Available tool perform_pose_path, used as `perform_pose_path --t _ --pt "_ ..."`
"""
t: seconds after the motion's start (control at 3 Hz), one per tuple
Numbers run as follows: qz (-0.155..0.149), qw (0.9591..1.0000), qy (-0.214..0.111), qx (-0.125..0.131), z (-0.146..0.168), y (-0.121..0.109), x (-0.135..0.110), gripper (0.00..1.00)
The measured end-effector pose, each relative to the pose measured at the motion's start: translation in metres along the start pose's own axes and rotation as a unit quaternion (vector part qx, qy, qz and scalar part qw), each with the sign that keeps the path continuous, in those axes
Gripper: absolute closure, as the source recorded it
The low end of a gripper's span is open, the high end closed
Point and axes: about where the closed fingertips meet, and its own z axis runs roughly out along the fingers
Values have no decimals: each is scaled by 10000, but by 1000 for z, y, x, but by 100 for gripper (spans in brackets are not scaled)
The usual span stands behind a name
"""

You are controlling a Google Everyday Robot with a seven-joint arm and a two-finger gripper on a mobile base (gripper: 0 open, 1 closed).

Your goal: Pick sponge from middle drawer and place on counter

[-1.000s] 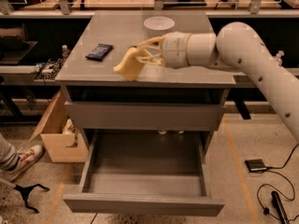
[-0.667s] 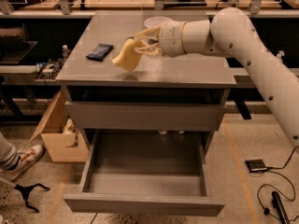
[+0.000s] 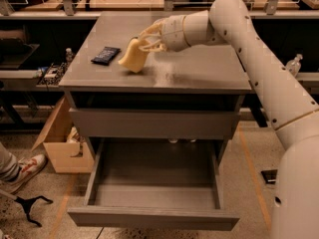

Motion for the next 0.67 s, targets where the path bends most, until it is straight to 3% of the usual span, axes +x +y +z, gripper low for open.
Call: perform_pose_path --t 0.33,0.67 --pt "183 9997 131 -45 13 0 24 100" --pt "194 9997 123 -48 16 0 24 84"
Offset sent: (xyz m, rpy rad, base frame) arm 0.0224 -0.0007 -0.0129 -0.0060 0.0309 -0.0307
